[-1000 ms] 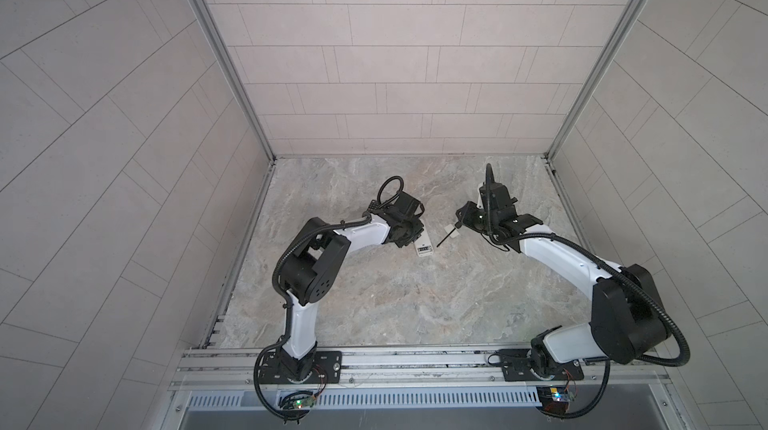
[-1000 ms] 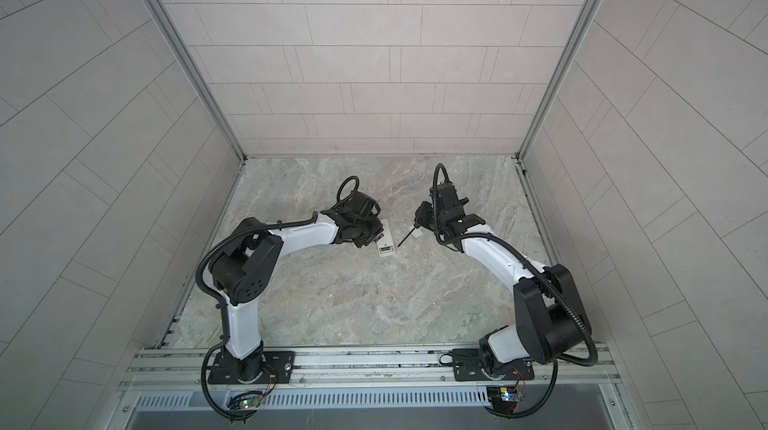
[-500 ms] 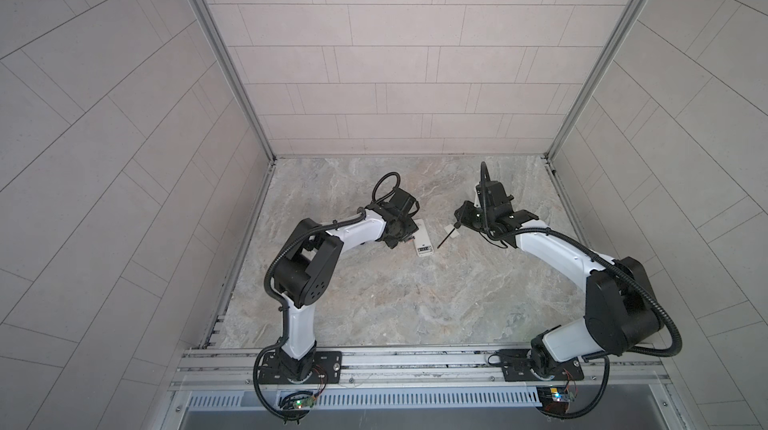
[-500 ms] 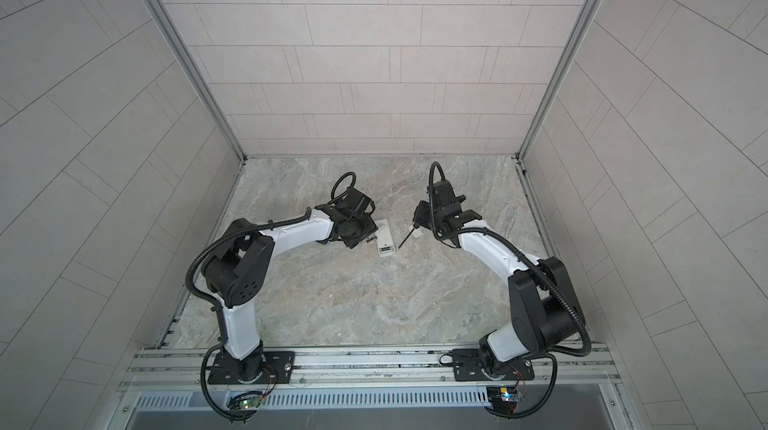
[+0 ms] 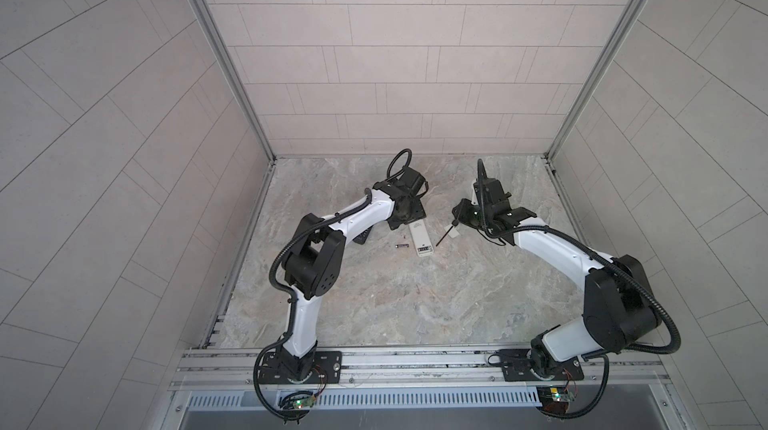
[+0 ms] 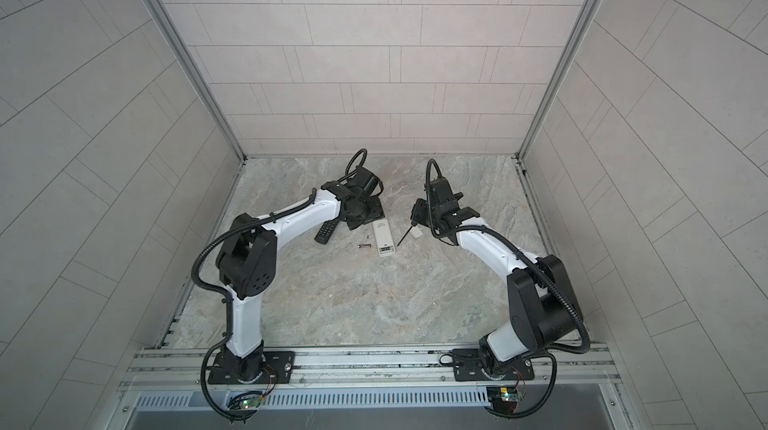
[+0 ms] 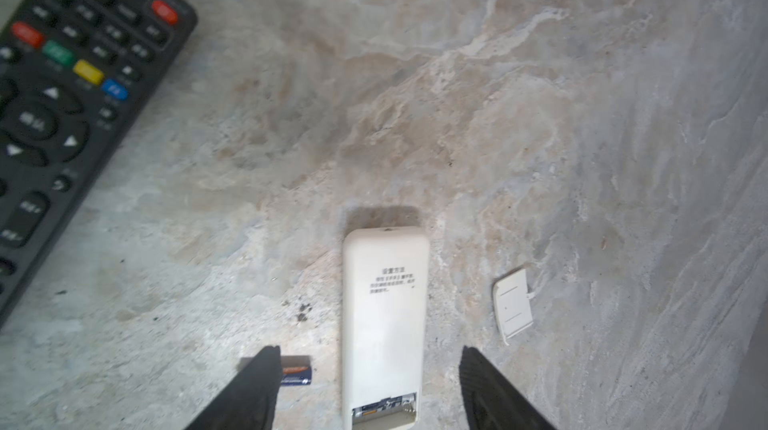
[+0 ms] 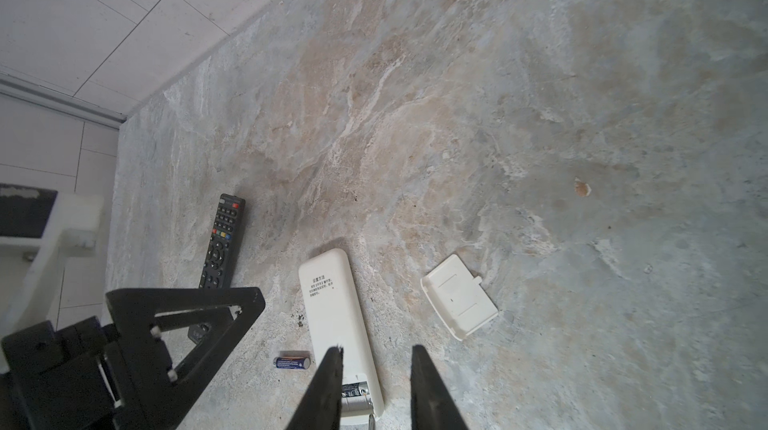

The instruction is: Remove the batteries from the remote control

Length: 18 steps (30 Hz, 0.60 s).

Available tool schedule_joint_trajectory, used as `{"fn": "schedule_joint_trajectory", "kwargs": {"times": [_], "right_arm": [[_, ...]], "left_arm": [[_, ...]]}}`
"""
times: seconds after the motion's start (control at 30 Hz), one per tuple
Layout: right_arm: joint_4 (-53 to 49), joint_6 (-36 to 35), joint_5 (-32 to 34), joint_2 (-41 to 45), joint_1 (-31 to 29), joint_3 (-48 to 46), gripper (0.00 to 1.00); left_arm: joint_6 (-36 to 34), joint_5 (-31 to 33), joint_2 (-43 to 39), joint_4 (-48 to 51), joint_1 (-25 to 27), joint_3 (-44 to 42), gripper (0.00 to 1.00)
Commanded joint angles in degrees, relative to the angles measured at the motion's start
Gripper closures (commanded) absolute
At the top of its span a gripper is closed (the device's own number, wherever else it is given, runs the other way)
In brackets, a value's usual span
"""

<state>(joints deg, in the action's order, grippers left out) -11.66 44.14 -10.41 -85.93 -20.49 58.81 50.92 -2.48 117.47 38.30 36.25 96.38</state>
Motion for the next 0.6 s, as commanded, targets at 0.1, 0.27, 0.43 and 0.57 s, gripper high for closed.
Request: {"fn": "schedule_joint_trajectory", "kwargs": {"times": [0.1,0.27,0.43,0.57], "right_arm": [[-1.17,-2.88,3.49,1.88,-1.41,-0.30,1.00],[0.89,-3.45,4.00,2.21,-2.23,-1.86,1.00],[3.13,-4.38,4.42,2.34,-2.83,-2.66,1.00],[5.82,-4.89,4.49,3.28,-2.89,-4.39,1.00]], "left_arm": [[-4.22,0.41,6.26,14.45,1.23,6.97,0.24],[-3.36,-0.08,8.34,15.39,1.56,9.18,0.22],[-3.45,0.37,11.76,18.98,2.07,14.44,0.21],[-3.37,0.34,13.45,19.78,2.46,16.79,0.21]]}}
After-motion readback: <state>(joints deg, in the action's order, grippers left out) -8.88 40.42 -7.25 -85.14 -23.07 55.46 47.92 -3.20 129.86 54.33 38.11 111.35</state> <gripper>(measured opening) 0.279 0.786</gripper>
